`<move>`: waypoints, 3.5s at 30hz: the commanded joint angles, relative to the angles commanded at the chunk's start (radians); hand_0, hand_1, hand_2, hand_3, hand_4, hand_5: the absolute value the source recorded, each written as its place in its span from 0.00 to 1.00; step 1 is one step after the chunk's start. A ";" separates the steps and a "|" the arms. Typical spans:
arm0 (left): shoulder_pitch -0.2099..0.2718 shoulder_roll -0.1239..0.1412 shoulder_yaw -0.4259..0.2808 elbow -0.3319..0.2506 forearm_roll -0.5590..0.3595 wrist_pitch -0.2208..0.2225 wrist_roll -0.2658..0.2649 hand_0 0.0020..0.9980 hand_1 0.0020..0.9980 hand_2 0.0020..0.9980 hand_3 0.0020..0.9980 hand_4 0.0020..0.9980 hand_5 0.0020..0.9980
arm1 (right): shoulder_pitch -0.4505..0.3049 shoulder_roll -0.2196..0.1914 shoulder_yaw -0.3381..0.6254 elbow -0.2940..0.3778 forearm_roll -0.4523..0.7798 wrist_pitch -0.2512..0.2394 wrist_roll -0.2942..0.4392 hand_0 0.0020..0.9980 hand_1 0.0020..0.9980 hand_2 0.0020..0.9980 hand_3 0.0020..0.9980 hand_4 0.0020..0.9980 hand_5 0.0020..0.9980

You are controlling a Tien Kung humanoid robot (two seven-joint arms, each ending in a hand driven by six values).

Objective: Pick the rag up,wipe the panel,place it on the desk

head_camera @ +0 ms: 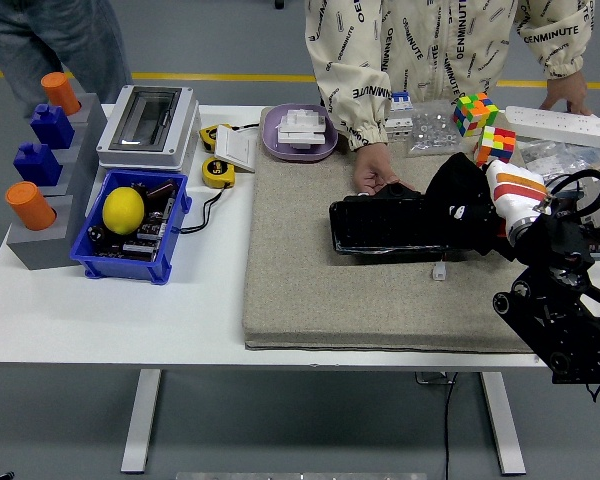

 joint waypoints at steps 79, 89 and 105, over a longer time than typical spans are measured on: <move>0.002 0.011 0.014 0.003 -0.003 -0.001 0.002 0.65 0.66 0.70 0.58 0.68 0.44 | 0.114 0.148 -0.326 0.176 0.078 0.021 -0.032 0.39 0.45 0.52 0.53 0.93 0.35; 0.004 0.010 0.013 0.003 -0.004 -0.001 0.002 0.65 0.66 0.70 0.58 0.68 0.44 | 0.115 0.156 -0.344 0.160 0.081 0.021 -0.030 0.39 0.45 0.52 0.53 0.93 0.35; 0.005 0.007 0.008 0.002 -0.003 -0.002 0.002 0.65 0.66 0.70 0.58 0.68 0.44 | 0.104 0.076 -0.289 0.130 0.064 0.022 -0.031 0.39 0.45 0.52 0.52 0.93 0.35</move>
